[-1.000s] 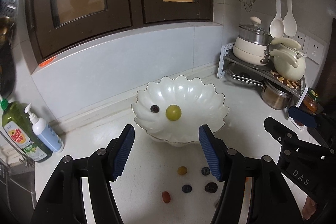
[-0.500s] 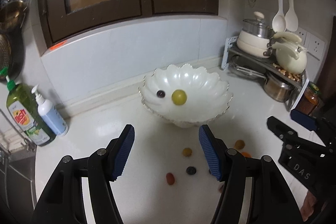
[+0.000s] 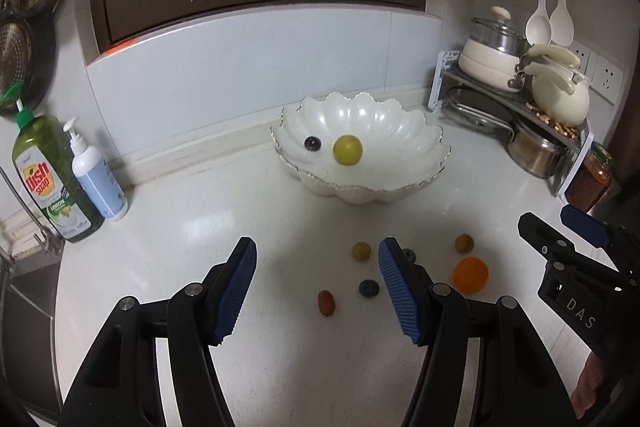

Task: Organize fruits
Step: 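Withdraw both tools from the bowl back toward the remaining fruits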

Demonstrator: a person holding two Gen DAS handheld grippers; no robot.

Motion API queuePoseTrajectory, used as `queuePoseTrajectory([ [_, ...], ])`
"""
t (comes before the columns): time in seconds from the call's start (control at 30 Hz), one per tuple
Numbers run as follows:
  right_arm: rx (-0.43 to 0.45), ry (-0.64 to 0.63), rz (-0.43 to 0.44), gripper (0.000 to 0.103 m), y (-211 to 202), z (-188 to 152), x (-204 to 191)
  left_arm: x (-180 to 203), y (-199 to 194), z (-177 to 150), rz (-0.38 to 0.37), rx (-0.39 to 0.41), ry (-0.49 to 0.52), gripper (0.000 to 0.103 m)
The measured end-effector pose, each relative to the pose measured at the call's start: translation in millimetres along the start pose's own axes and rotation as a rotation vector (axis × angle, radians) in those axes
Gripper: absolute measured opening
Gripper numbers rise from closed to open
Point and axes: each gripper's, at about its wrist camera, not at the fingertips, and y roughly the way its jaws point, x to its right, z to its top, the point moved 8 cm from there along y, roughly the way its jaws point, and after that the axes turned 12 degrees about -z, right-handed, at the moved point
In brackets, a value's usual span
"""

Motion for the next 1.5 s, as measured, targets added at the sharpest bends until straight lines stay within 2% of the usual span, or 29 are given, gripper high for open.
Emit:
queuePoseTrajectory([
  [0.43,-0.061,0.015,-0.005,0.06,18.9,-32.4,-2.0,-4.8,14.0,-28.9,0.006,-0.038,-0.01,0.063],
  [1.1,-0.119,0.015,-0.02,0.06,53.1,-61.9,-12.0,-17.2,54.3,-68.2,0.009,-0.118,-0.077,0.062],
  [1.37,-0.147,0.018,-0.03,0.06,69.8,-66.8,-11.0,-18.3,73.6,-74.0,-0.001,-0.15,-0.101,0.06],
  [1.5,-0.165,0.015,-0.031,0.06,77.3,-70.6,-11.5,-16.8,82.4,-74.3,-0.002,-0.156,-0.098,0.055],
])
